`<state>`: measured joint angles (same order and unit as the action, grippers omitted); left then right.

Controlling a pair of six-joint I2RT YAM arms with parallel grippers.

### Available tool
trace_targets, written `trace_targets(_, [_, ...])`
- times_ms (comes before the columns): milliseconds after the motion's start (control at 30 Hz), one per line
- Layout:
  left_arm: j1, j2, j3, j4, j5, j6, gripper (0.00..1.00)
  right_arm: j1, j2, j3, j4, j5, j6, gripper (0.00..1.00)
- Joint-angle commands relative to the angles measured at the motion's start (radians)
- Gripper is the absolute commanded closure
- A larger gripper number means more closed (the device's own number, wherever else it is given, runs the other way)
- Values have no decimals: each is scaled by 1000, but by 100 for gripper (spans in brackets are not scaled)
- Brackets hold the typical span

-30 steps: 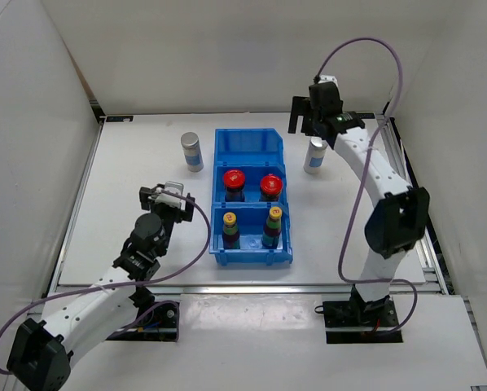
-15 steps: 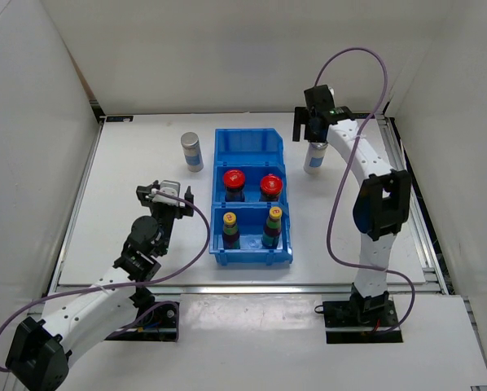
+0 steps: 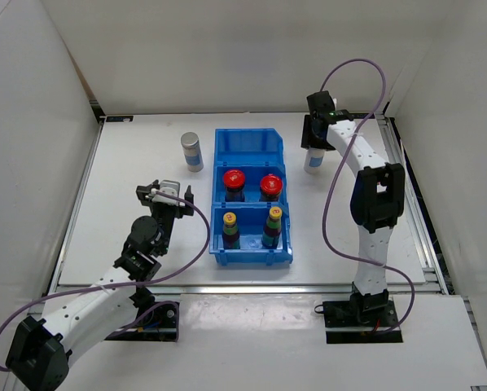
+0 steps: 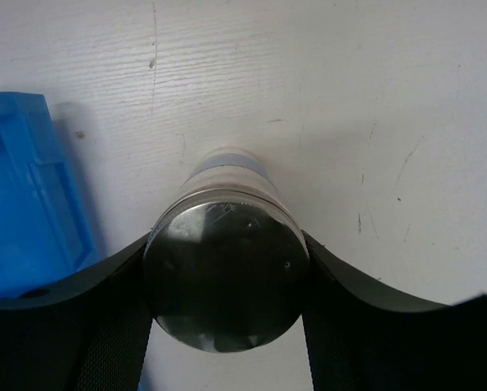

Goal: Organize the condiment bottles

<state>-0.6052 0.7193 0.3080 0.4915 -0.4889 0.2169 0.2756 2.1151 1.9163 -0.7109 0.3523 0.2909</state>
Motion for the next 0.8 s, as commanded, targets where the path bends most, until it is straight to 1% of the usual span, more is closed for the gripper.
trace_targets(0, [-5,2,-6,19,10,-4,0,-3,-62,30,2,25,-9,67])
trace_targets(67, [-5,2,-6,19,10,-4,0,-3,-99,39,2,45,-19,75])
trace_targets(100, [-5,2,-6,19,10,-4,0,7,-151,39,2,45,-19,76])
trace_targets(133, [-5,2,-6,19,10,-4,0,7,-180,27,40,34,-41,76])
trace_targets(167, [-5,2,-6,19,10,-4,0,32,-210,18,66,24,-53,76])
trace_targets(200, [-5,2,-6,19,10,-4,0,42,-255,18,83,-11,-65,76])
trace_targets(333, [-5,2,-6,19,10,-4,0,89,-294,58,117,-85,-107,76])
trace_targets(367, [-5,11,-6,19,10,-4,0,106,-294,76,117,-132,-122,76])
trace_targets(500, [-5,11,-6,19,10,-4,0,154,-244,133,117,-183,-140,76])
trace_targets(600, [-5,11,-6,19,10,-4,0,189,-179,173,108,-226,-150,73])
trace_targets(667, [-5,11,-6,19,10,-4,0,217,-120,220,108,-255,-171,72])
trace_targets(733, [-5,11,-6,19,10,-13,0,238,-40,275,79,-245,-180,71])
trace_targets(767, [-5,20,-6,19,10,-13,0,238,-9,352,30,-227,-180,71])
